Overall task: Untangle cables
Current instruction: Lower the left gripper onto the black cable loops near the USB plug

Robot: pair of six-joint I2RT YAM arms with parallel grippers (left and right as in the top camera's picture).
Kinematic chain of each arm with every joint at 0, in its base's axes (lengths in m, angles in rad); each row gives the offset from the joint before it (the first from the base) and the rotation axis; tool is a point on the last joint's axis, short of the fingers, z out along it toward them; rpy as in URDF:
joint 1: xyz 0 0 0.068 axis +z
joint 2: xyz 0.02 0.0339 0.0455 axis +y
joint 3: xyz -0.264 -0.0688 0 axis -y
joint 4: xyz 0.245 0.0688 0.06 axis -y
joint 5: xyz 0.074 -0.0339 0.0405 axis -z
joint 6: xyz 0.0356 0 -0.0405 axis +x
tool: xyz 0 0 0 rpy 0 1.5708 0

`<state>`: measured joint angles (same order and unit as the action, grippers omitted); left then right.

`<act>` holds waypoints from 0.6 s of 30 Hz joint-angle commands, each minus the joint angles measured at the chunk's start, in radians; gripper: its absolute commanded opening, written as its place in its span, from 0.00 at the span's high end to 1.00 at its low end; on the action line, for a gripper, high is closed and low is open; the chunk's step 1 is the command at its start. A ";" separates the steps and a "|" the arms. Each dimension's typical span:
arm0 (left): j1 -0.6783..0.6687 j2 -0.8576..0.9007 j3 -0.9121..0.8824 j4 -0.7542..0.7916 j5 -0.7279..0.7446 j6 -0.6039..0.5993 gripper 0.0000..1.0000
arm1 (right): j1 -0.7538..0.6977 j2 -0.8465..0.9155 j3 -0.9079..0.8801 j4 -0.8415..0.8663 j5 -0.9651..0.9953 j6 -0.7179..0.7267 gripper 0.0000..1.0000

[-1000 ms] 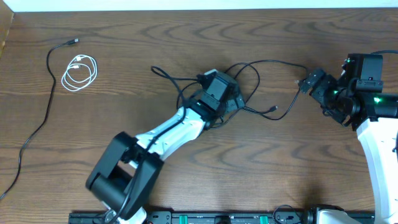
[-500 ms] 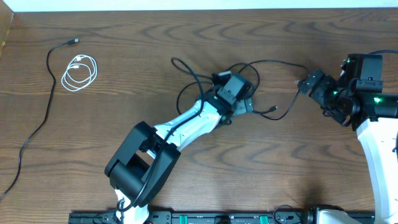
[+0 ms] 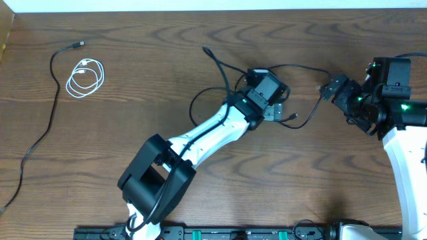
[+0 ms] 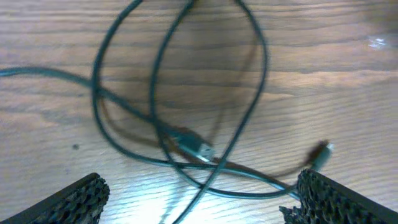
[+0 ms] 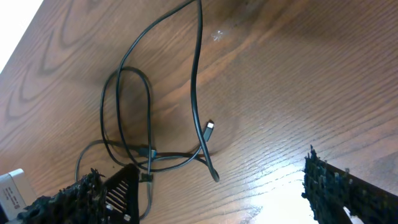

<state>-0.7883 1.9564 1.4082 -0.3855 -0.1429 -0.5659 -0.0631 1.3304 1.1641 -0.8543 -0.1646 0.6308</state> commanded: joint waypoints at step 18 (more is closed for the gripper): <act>-0.008 0.164 0.026 0.043 -0.031 0.087 0.02 | -0.001 -0.014 0.006 -0.003 -0.022 -0.019 0.01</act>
<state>-0.7959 2.0800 1.4151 -0.3435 -0.1570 -0.4957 -0.0635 1.3304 1.1641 -0.8555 -0.1825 0.6308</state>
